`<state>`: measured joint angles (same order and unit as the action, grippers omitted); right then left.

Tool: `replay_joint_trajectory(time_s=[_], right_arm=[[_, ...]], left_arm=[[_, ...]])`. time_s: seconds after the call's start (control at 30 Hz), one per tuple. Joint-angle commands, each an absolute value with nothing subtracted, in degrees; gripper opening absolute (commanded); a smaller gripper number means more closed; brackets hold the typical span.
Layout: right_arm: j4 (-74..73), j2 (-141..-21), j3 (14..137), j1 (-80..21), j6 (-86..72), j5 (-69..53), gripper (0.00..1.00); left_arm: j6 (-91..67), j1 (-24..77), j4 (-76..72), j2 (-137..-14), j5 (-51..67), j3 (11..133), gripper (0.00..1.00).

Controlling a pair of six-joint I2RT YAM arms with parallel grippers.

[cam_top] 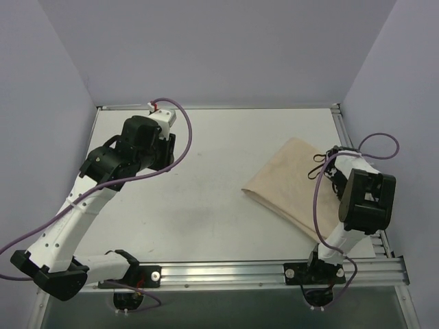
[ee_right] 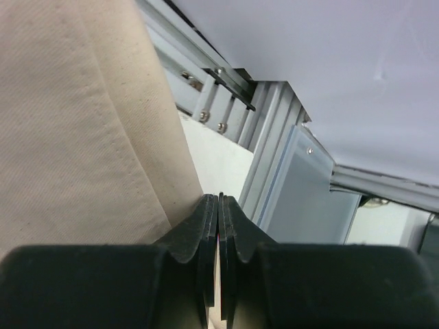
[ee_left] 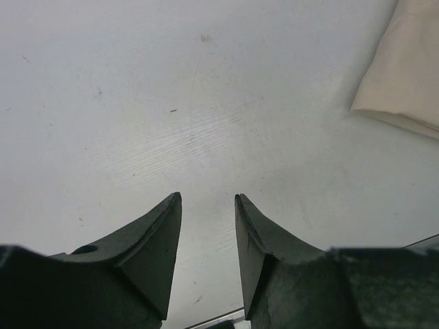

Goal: Open and lay out the surgical kit
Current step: Move the surgical kit at the center of the board.

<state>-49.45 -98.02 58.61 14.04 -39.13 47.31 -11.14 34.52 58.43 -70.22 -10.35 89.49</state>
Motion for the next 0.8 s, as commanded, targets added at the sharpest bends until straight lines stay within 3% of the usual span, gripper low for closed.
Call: replay_joint_trajectory(time_s=[0.0,0.4,0.6,0.77], right_arm=[[-40.61,-103.08,60.81,8.98,-42.63,31.91,0.0],[-38.32,-116.45,78.82,-3.95,-36.21,30.15,0.0],[-40.95,-110.23,82.53,-2.73,-33.23,31.55,0.0],[-42.37,-104.52,84.2,7.53,-25.77,28.22,0.0]], left_arm=[[-9.67,34.72,59.06,-69.35,-11.78,91.23,0.46],[-8.61,34.63,59.5,-69.17,-13.62,90.09,0.46],[-7.91,34.45,59.5,-69.08,-16.43,89.65,0.46],[-6.07,34.54,59.24,-68.91,-18.8,88.68,0.46]])
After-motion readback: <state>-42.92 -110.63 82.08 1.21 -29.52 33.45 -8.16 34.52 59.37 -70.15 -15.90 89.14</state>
